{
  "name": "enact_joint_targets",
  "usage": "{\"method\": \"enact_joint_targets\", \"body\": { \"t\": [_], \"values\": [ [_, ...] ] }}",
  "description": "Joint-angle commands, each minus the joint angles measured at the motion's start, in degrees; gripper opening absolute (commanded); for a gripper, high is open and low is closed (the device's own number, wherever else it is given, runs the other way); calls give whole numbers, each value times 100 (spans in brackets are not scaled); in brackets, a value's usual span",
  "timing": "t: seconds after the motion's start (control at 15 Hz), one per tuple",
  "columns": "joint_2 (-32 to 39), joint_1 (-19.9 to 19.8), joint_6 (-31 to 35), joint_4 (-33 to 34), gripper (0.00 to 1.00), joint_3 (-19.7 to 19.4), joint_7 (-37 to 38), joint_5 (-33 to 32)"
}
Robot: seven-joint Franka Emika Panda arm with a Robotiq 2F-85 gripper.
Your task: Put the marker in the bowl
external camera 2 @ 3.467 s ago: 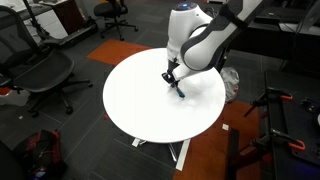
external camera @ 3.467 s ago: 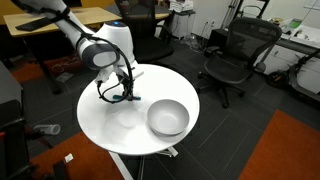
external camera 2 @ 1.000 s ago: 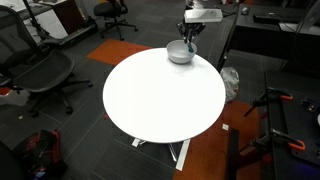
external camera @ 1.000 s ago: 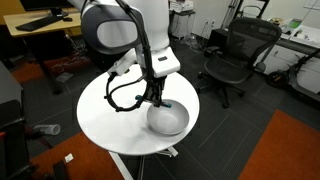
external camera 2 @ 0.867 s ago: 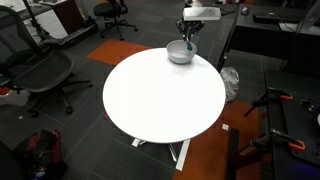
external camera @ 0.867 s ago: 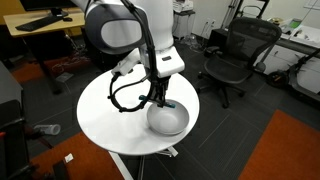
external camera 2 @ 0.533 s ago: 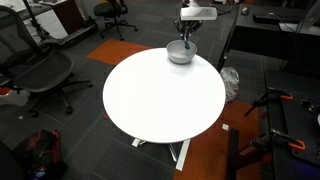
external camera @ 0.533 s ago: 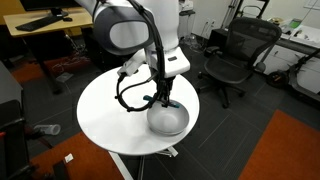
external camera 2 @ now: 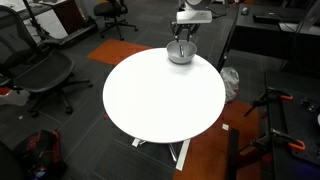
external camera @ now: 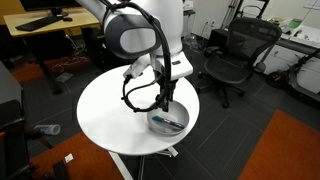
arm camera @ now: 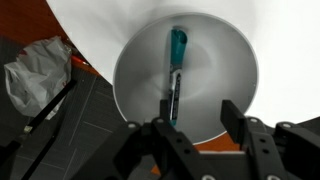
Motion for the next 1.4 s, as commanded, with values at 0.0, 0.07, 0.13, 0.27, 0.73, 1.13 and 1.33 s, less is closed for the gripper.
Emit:
{"method": "enact_joint_targets", "body": {
  "t": [0.0,0.07,0.13,0.27,0.73,1.13,1.33],
  "values": [
    [40,2,-250,204,89,-13,104,77],
    [-21,4,-233,155,95,-17,83,71],
    [-88,17,-223,99,100,-33,84,51],
    [-237,26,-188,-23,100,-53,52,22],
    [-1187,-51,-271,-700,100,-17,-357,-16],
    [-2430,-77,-676,-1553,100,14,-1279,-156],
    [-2937,-117,-885,-1841,100,48,-1541,-235]
  ]
}}
